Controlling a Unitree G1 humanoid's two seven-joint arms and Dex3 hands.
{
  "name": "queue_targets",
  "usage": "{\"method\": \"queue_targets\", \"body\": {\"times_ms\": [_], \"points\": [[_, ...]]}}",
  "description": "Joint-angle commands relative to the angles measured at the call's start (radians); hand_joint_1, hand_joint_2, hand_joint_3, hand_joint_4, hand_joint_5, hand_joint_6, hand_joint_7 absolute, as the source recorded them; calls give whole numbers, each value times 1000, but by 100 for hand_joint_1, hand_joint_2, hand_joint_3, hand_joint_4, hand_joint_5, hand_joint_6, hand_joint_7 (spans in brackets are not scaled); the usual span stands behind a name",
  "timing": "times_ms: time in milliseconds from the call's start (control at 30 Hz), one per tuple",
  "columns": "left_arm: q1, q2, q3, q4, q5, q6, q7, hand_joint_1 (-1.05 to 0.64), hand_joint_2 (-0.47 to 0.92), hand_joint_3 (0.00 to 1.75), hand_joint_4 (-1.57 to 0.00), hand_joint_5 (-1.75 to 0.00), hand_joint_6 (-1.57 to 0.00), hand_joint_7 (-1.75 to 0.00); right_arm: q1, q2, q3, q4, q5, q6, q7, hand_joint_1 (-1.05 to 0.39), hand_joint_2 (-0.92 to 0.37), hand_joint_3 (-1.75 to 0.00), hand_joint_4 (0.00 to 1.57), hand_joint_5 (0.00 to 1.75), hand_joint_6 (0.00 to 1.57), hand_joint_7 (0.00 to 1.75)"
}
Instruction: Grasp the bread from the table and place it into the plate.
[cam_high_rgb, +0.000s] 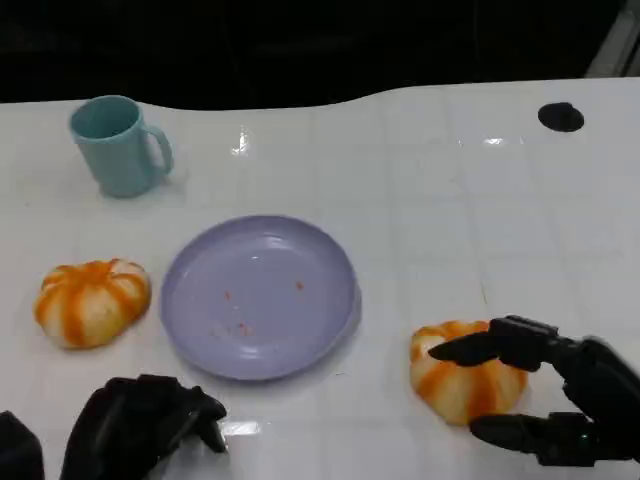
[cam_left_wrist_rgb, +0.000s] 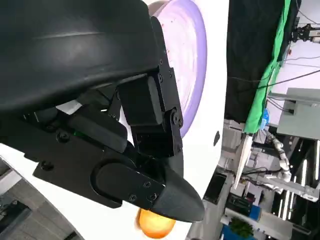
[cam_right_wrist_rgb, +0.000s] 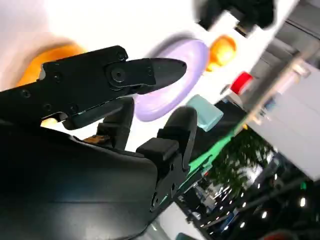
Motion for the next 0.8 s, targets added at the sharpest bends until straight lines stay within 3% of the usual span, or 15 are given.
{"method": "queue_targets", "body": {"times_ms": [33, 233, 467, 600, 800], "points": [[6, 11, 4, 1, 2, 7, 7, -103, 78, 0, -77, -165, -157, -12, 2, -96, -13, -98, -105, 14, -30, -62, -92, -18, 15, 48, 34, 14], [3, 10, 3, 3, 3, 2, 6, -104, 78, 0, -77, -165, -157, -13, 13, -167, 7, -241, -215, 134, -17, -64, -92, -12, 10, 32, 27, 2], [4, 11, 1, -1, 8, 3, 14, -104, 79, 0, -76, -166, -157, -13, 0, -212, 58, -340, -394, 258, -20, -66, -92, -5, 7, 23, 24, 0], [7, 10, 1, -8, 8, 6, 18, -105, 79, 0, -77, -166, -157, -14, -26, -216, 103, -347, -480, 314, -34, -64, -90, -2, 7, 22, 26, 1], [10, 11, 0, -8, 6, 4, 19, -105, 79, 0, -77, -165, -157, -14, -88, -215, 176, -267, -617, 343, -131, -65, -91, -1, 11, 23, 29, 2]]}}
